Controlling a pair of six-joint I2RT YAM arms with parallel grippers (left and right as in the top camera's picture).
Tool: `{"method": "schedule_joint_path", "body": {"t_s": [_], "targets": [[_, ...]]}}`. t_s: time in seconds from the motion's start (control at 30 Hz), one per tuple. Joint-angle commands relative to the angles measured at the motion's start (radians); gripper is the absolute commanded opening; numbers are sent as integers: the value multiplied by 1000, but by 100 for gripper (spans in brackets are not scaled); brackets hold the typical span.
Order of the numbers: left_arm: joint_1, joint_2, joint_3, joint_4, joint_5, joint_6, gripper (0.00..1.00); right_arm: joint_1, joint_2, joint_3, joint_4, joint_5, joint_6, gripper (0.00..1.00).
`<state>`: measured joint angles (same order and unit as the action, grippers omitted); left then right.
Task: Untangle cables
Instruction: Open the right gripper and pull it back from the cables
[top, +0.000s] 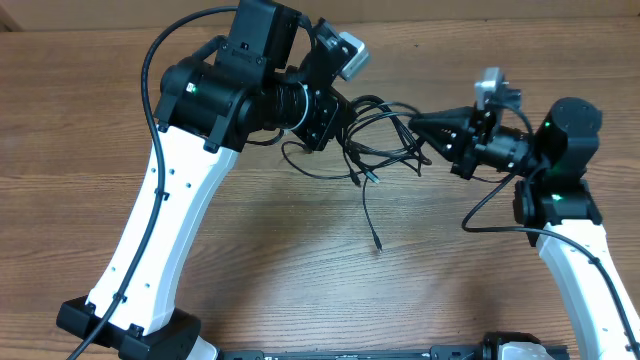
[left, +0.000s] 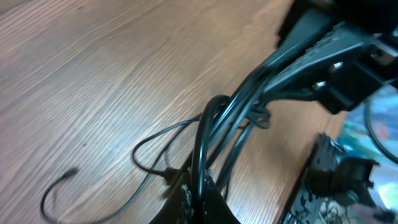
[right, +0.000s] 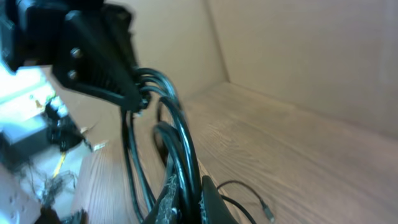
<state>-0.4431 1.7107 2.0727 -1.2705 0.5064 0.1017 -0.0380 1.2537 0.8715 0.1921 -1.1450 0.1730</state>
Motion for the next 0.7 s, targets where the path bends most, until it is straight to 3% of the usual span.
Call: {"method": "schedule_joint_path", "body": {"t_s": [0.0,0.3,0.47,0.5,0.63,0.67], "targets": [[25,-5,4,3,-123,-140,4,-70,-16,18,-26,83,139,4],[53,-5,4,3,-229,-309,4,-216,-16,18,-141,95,265,4],[54,-5,4,6,-221,-298,4,-251,-15,18,-216,97,268,6],[54,-5,4,6,-213,-278,4,-251,-15,18,-219,97,268,11],[54,-5,4,4,-97,-104,4,-251,-15,18,-228,89,264,62],[54,-5,4,3,-79,-80,4,-251,-15,18,-228,89,264,69]]}}
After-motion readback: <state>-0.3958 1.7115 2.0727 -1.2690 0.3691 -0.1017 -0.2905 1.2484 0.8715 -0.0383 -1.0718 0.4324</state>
